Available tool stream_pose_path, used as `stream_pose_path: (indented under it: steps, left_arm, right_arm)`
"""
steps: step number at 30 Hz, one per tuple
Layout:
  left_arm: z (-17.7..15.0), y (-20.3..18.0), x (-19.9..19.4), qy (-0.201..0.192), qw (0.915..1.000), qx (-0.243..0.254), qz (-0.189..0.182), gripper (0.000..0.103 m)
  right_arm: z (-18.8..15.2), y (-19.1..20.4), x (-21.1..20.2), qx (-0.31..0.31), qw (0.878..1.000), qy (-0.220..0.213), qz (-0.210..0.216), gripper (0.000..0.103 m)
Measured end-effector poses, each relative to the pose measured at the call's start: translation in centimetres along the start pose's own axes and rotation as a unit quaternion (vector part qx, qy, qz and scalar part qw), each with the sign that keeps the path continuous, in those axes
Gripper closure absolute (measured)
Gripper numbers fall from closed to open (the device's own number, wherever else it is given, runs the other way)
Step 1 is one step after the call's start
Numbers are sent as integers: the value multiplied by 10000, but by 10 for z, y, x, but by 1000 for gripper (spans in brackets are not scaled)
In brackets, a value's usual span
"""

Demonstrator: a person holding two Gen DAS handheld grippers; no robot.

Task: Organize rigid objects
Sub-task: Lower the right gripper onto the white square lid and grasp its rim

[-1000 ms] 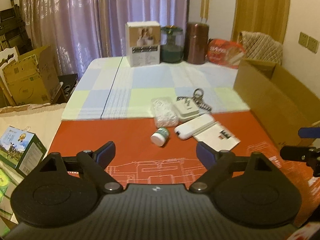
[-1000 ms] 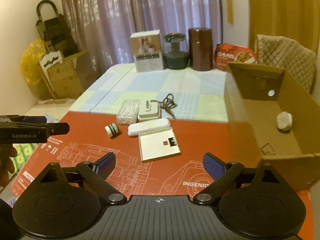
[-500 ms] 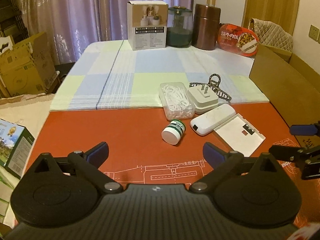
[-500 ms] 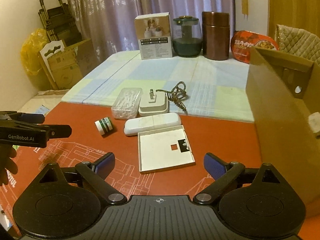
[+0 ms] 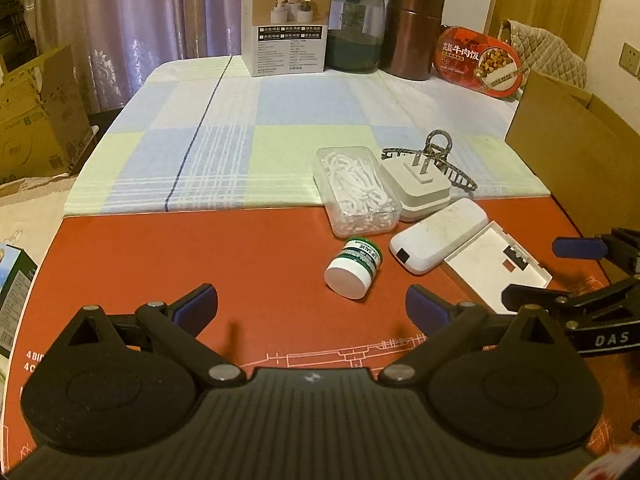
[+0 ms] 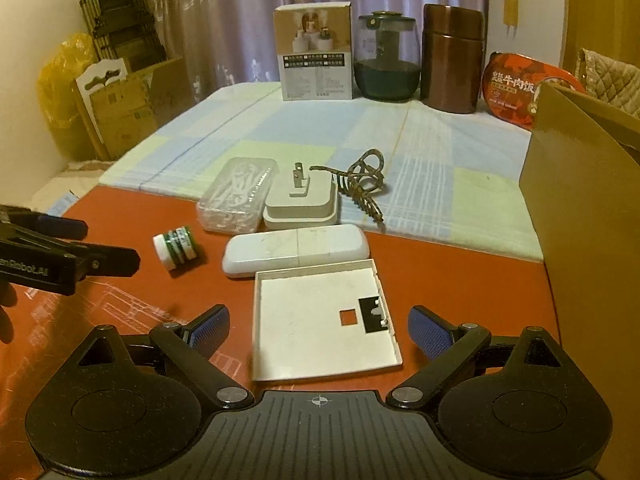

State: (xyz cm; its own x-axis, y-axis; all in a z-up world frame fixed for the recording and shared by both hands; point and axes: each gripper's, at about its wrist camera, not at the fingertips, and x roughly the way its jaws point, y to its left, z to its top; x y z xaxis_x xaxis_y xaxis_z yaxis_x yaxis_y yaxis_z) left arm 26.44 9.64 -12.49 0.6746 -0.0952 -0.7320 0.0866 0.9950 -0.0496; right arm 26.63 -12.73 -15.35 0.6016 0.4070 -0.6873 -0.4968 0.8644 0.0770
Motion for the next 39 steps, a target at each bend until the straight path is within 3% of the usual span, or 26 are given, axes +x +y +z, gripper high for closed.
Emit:
stream_pose_path:
  steps: [14, 26, 34, 37, 39]
  left_arm:
    - [4, 0, 14, 54, 9998, 64, -172, 4]
    - [7, 3, 14, -32, 9999, -10, -124, 4]
    - [8, 0, 23, -25, 9995, 98, -293, 4]
    - [9, -3, 26, -34, 9994, 186, -307, 5]
    - [10, -5, 29, -45, 9991, 261, -320, 8]
  right_arm:
    - [0, -3, 30, -265, 9995, 167, -69, 7]
    - [1, 0, 31, 36, 9998, 181, 78, 7]
    - [0, 8, 40, -293, 9992, 234, -115, 7]
    - [0, 7, 41, -276, 9993, 227, -122, 7]
    - [0, 7, 41, -264, 9993, 213, -145, 14]
